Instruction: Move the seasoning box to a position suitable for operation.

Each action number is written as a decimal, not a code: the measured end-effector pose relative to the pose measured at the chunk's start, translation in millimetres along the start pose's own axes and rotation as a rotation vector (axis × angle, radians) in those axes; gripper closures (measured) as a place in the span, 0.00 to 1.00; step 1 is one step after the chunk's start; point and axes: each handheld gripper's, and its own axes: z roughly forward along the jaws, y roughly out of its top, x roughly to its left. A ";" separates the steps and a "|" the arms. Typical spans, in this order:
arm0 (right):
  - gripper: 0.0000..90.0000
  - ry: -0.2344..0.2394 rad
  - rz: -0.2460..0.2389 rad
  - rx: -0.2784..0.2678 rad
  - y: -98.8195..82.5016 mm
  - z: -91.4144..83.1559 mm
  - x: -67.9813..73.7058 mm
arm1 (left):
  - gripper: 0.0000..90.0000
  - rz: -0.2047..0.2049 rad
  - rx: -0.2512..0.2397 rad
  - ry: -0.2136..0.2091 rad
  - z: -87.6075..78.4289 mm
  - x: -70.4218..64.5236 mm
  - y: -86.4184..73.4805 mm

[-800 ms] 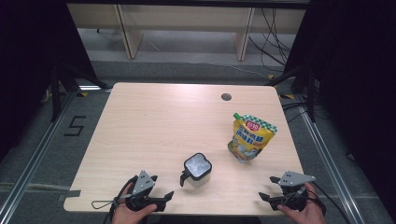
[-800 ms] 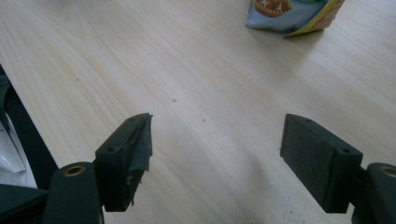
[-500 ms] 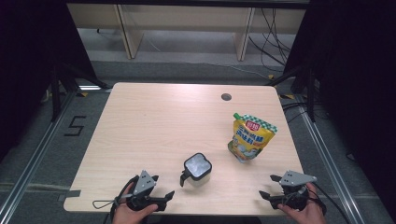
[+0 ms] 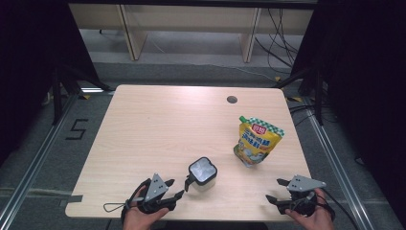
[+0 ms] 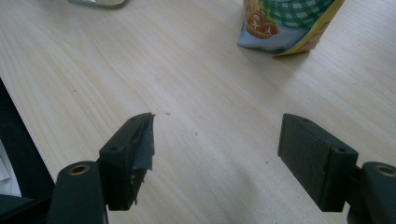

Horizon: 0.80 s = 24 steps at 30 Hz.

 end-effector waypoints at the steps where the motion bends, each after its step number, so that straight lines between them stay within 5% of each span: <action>1: 0.31 0.001 -0.001 0.000 0.0 0.0 0.1 | 0.57 0.008 0.005 0.003 1.9 -0.3 1.7; 7: 0.31 0.016 -0.001 0.012 0.2 1.1 1.2 | 0.62 0.021 0.004 -0.027 9.4 -3.1 5.5; 8: 0.31 0.017 -0.016 0.007 0.2 1.8 0.7 | 0.64 0.048 0.010 -0.039 9.7 -2.6 7.2; 12: 0.31 0.020 -0.010 0.012 0.1 1.8 1.6 | 0.65 0.013 -0.005 -0.069 9.5 -6.5 8.3; 17: 0.31 0.022 -0.004 0.015 -0.1 2.0 1.5 | 0.65 0.073 0.012 -0.053 13.5 -8.8 10.9; 20: 0.31 0.019 -0.011 0.018 -0.2 2.3 1.5 | 0.65 0.050 0.010 -0.054 19.5 -9.2 13.0; 24: 0.31 0.027 -0.011 0.022 -0.1 2.9 2.4 | 0.72 0.066 0.015 -0.067 26.5 -7.4 15.8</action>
